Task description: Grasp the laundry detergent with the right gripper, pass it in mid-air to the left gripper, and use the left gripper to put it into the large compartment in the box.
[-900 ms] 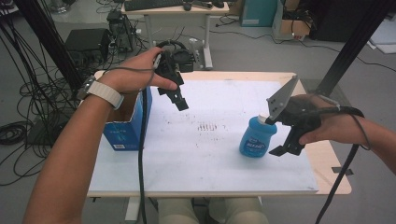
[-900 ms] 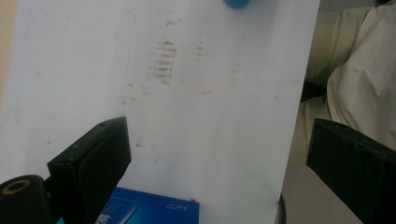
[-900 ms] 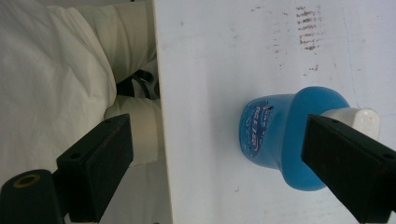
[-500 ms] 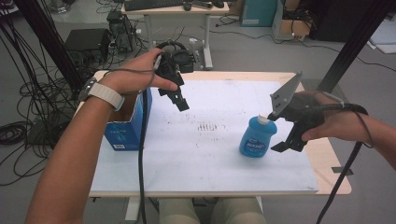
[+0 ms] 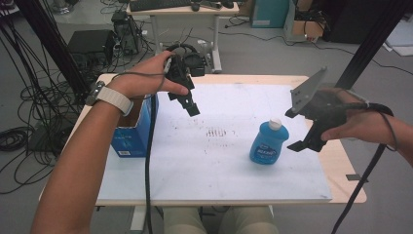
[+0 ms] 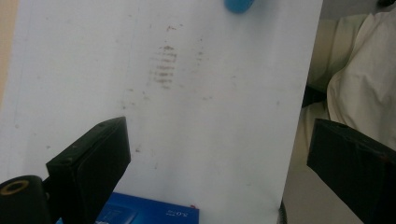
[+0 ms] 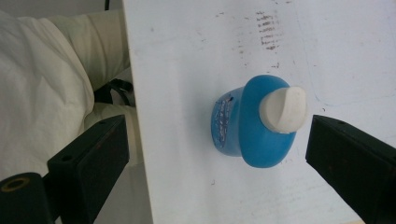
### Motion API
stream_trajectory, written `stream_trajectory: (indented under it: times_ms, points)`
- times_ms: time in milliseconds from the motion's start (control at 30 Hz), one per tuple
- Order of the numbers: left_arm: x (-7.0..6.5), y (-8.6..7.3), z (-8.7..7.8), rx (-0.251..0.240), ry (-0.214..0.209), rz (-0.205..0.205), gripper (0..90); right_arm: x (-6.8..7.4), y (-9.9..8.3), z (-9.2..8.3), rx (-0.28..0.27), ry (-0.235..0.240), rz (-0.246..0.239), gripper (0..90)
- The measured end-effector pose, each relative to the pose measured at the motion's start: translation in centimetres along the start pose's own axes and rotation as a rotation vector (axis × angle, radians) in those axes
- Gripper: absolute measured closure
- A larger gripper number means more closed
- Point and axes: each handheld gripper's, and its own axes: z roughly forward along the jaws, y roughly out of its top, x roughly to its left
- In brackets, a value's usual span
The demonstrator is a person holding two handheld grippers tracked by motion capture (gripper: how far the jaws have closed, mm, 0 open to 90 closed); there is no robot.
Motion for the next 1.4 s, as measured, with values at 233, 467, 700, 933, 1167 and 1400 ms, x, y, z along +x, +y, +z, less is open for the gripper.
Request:
stream_trajectory:
  times_ms: [233, 467, 700, 933, 1167, 1400]
  points:
    - [0.0, -0.1, 0.0, -0.007, 0.007, -0.003, 6.4, -0.4, -0.3, -0.1, -0.002, -0.011, 0.008, 5.9]
    - [0.1, -0.3, -0.1, -0.010, 0.012, -0.010, 6.5, -1.4, -0.9, 0.4, -0.011, -0.021, -0.002, 5.5]
    - [0.1, -0.2, 0.2, -0.015, 0.012, -0.008, 6.4, -2.0, -1.8, 0.6, -0.015, -0.026, 0.028, 5.1]
    - [0.2, -0.1, 0.2, -0.013, 0.010, -0.008, 6.6, -2.7, -2.8, 0.8, -0.025, -0.027, 0.057, 4.8]
    - [0.2, 0.0, 0.3, -0.016, 0.012, -0.012, 6.6, -3.5, -4.2, 1.1, -0.036, -0.039, 0.083, 4.5]
    - [0.2, 0.0, 0.2, -0.018, 0.015, -0.016, 6.6, -4.0, -5.2, 1.6, -0.066, -0.037, 0.124, 4.3]
